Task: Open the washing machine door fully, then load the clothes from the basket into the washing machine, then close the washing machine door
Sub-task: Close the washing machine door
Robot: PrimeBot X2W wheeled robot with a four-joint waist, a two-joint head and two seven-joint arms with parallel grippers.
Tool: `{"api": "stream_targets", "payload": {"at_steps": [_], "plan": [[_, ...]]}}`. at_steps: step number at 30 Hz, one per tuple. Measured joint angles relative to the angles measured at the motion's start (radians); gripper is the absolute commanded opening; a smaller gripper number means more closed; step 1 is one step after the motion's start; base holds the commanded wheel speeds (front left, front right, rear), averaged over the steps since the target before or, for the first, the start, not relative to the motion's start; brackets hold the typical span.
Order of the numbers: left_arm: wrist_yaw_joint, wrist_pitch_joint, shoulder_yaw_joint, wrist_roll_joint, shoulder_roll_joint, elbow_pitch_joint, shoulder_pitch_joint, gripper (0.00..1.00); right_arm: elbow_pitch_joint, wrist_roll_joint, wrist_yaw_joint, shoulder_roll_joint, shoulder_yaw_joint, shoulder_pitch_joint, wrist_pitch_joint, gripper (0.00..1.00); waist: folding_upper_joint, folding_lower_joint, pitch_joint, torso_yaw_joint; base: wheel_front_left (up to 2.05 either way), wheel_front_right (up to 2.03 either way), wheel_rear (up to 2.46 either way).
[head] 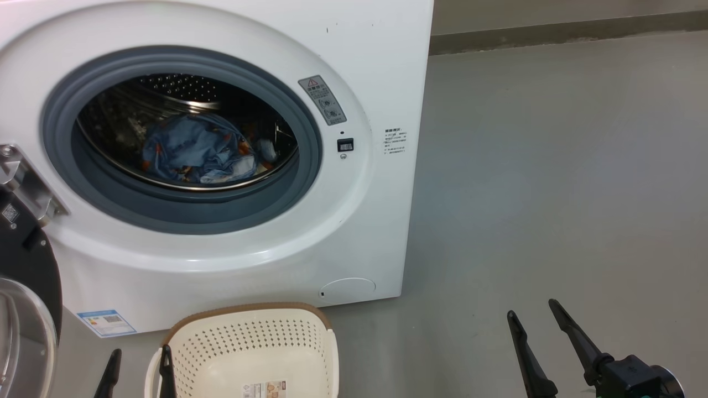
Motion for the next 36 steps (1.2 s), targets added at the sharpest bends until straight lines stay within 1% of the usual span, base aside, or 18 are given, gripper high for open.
{"api": "stream_targets", "payload": {"at_steps": [5, 10, 13, 21, 27, 36], "plan": [[0.000, 0.000, 0.002, 0.002, -0.001, 0.000, 0.000, 1.00, -0.004, 0.000, 0.000, 0.000, -0.008, 0.000, 0.000, 1.00, 0.0000, 0.0000, 0.000, -0.002, -0.18, 0.16, 0.02], [0.000, 0.000, 0.009, 0.009, -0.005, 0.000, 0.000, 1.00, -0.009, -0.006, 0.000, 0.000, -0.016, 0.001, 0.008, 1.00, 0.0000, 0.0000, 0.001, -0.005, -0.96, 0.90, 0.06], [-0.007, 0.000, 0.013, 0.009, -0.005, 0.001, -0.001, 1.00, -0.011, -0.007, 0.000, 0.000, -0.017, 0.001, 0.008, 1.00, 0.0000, 0.0000, 0.000, -0.006, -1.53, 1.47, 0.06], [-0.009, 0.000, 0.009, 0.021, -0.013, 0.006, -0.001, 1.00, -0.014, -0.007, 0.000, 0.002, -0.021, 0.007, 0.009, 1.00, 0.0000, 0.0000, -0.002, -0.004, -1.98, 1.92, 0.06], [-0.009, 0.000, 0.011, 0.026, -0.013, 0.006, -0.001, 1.00, -0.014, -0.007, 0.000, 0.003, -0.034, 0.008, 0.009, 1.00, 0.0000, 0.0000, -0.002, -0.003, -1.30, 1.30, 0.00], [-0.009, 0.000, 0.017, 0.040, -0.013, 0.000, -0.002, 1.00, -0.013, -0.008, 0.000, 0.005, -0.050, 0.008, 0.008, 1.00, 0.0000, 0.0000, -0.001, -0.003, -0.39, 0.39, 0.00]]}}
